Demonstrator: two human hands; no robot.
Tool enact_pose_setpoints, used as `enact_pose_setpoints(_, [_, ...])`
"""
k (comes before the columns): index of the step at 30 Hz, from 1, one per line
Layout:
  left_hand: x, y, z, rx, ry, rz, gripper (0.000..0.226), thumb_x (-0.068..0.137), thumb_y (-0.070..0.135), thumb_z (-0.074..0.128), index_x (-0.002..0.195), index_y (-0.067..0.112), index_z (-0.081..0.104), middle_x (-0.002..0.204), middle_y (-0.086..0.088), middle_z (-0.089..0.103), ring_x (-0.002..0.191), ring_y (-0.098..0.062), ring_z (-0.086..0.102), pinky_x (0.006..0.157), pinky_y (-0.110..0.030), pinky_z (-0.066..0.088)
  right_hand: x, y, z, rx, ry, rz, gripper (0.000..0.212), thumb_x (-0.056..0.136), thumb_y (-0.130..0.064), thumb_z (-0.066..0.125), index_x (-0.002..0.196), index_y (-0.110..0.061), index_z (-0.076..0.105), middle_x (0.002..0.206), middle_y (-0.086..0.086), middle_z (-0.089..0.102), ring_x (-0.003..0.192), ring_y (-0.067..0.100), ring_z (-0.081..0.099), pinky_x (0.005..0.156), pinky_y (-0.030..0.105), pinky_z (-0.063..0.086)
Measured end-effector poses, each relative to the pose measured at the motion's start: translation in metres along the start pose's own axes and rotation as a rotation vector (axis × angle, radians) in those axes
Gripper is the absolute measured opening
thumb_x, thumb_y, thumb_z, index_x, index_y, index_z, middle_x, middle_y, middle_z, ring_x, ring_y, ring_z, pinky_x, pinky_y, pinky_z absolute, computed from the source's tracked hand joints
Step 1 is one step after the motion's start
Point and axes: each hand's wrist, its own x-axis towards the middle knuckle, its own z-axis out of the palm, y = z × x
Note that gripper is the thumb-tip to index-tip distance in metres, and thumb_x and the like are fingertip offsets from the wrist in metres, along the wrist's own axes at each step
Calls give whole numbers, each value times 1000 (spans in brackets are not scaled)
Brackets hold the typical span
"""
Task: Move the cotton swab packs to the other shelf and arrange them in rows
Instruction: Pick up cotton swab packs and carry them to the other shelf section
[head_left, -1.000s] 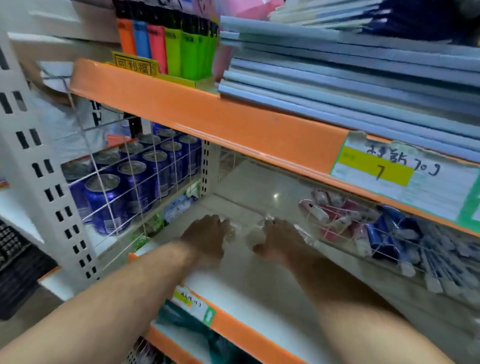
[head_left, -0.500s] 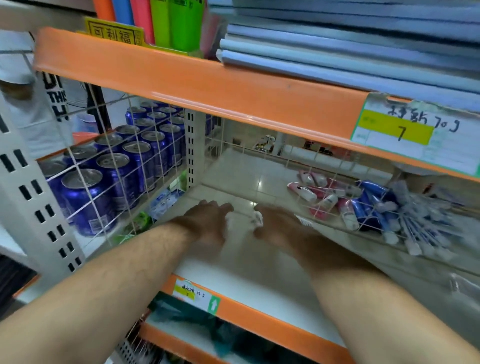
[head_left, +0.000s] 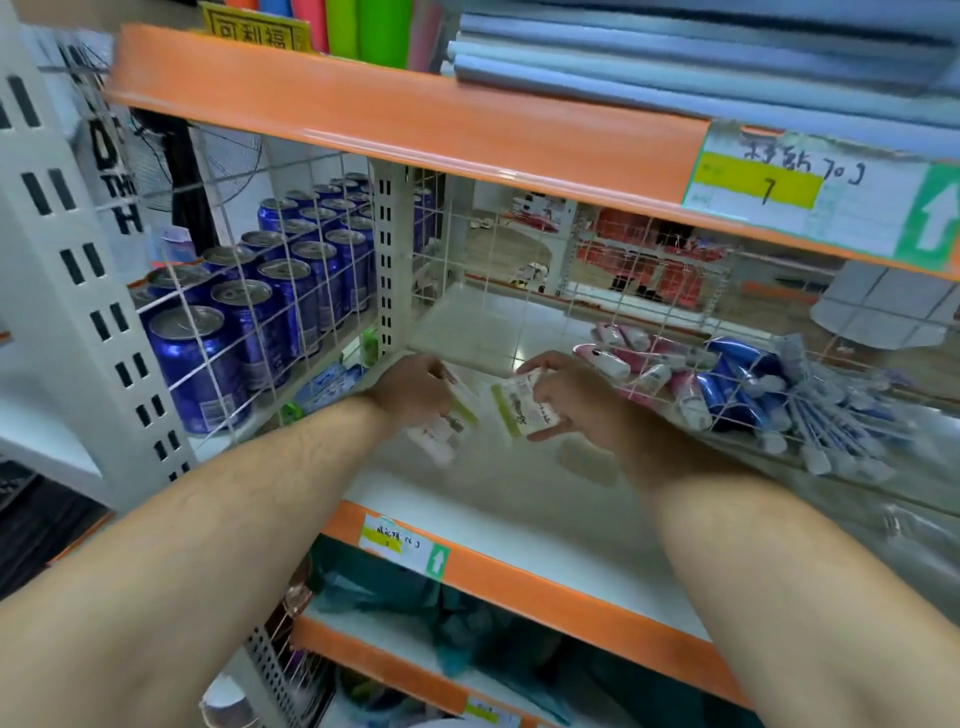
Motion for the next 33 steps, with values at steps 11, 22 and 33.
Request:
enact_pose_setpoints(11, [-8, 23, -15, -150, -183, -43, 38, 80, -7, 62, 109, 16, 64, 106, -12, 69, 95, -28, 70, 75, -39, 60, -13, -18, -19, 29, -35, -10, 38, 77, 9, 68, 106, -12, 58, 108, 23, 61, 91, 36, 67, 61, 44, 60])
enact_pose_setpoints(22, [-17, 44, -21, -148, -194, -81, 24, 81, -5, 62, 100, 10, 62, 106, -14, 70, 95, -28, 69, 82, -39, 59, -20, -27, -37, -359, 5, -123, 40, 71, 3, 77, 102, -15, 59, 91, 4, 65, 78, 18, 62, 63, 30, 51])
enact_pose_setpoints(33, [-24, 40, -18, -233, -264, -89, 19, 85, -6, 59, 100, 5, 60, 105, -12, 70, 98, -29, 69, 88, -41, 58, -35, -20, -32, -327, 19, -101, 41, 68, 3, 75, 102, -10, 57, 105, 6, 65, 88, 25, 67, 72, 42, 57])
